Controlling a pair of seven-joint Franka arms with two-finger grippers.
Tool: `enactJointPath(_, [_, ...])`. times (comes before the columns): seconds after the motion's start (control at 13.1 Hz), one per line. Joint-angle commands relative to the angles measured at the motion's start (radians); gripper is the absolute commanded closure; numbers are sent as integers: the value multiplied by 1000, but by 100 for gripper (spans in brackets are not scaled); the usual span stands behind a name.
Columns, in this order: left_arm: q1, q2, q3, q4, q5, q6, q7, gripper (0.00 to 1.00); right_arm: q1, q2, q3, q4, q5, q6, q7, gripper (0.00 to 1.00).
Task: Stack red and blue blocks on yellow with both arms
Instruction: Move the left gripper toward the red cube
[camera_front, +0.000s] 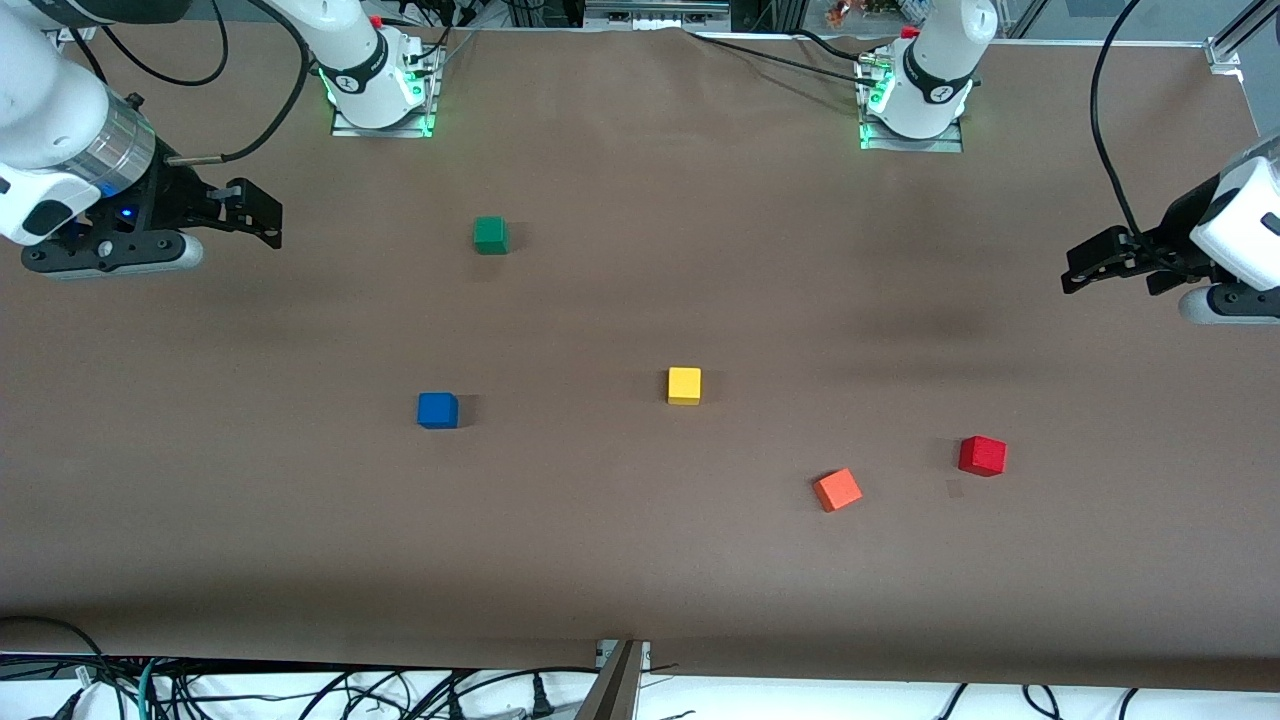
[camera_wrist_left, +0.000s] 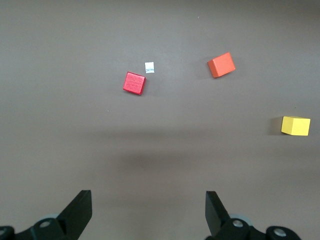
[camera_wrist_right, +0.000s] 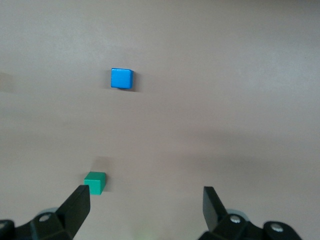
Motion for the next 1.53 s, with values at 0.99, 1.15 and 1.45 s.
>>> enactJointPath(0.99, [3,180,1,53,20,85,7,0,-8,14,2,30,-4,-14,-2,0])
enactJointPath(1.15, [4,243,2,49,21,122,9,0,-8,14,2,30,6,-14,-5,0])
enactJointPath(1.45, [4,367,1,16,72,269,9,0,-8,14,2,30,8,-14,-5,0])
